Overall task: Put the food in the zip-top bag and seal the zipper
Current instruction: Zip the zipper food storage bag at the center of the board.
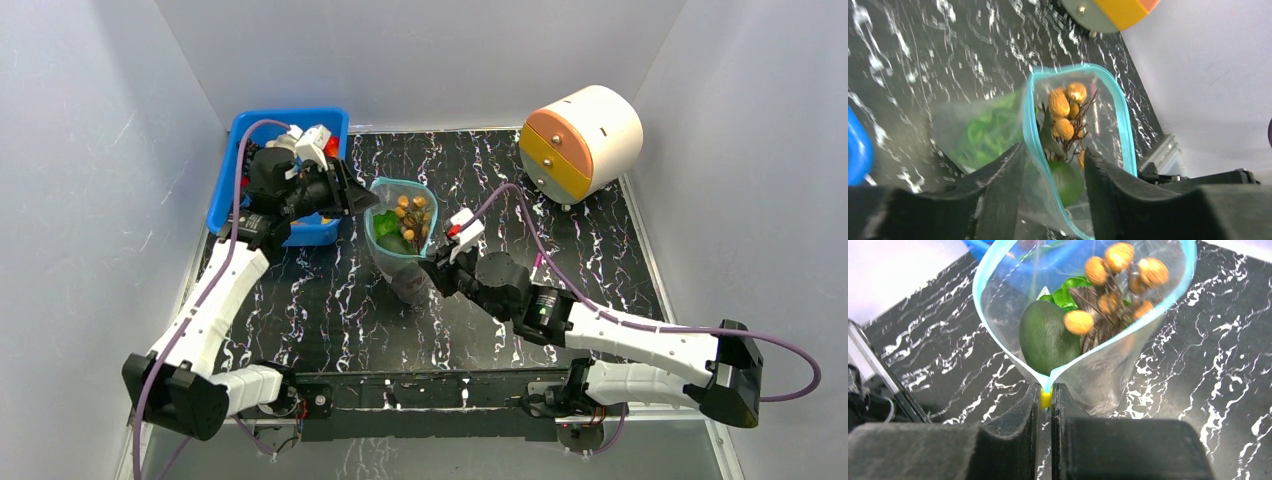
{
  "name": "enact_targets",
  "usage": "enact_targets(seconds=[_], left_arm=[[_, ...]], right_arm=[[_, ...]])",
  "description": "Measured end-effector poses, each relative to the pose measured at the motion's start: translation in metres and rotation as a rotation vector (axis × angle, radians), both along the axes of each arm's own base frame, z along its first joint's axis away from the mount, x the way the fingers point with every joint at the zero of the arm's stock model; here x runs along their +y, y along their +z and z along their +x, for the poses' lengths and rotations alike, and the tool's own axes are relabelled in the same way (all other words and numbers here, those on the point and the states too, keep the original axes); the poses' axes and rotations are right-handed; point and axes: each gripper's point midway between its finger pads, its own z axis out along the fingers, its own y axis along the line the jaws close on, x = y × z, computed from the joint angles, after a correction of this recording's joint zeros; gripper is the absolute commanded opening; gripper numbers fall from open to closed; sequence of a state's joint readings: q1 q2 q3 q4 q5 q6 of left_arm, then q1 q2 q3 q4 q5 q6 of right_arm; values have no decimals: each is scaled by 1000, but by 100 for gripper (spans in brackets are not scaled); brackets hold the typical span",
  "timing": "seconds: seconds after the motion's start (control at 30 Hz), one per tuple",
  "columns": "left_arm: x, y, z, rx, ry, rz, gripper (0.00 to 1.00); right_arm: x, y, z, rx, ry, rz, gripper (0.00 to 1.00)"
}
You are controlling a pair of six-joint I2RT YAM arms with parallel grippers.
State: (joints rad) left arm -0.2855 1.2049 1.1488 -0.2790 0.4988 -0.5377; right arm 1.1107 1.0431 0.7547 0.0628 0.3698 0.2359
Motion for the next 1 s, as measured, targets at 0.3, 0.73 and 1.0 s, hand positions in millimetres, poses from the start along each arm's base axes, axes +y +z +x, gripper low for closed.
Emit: enact_targets(seconds=[0.3, 0.73, 1.0], left_arm=[[5, 77, -58, -850, -423, 275, 78], [-26, 38, -65, -980, -931, 264, 93], [-41, 23, -89, -884, -1019, 131, 97]], right_arm=[[12, 11, -9, -118, 180, -209, 0], [9, 32, -16, -224, 349, -327, 0], [11, 32, -17, -241, 377, -334, 0]])
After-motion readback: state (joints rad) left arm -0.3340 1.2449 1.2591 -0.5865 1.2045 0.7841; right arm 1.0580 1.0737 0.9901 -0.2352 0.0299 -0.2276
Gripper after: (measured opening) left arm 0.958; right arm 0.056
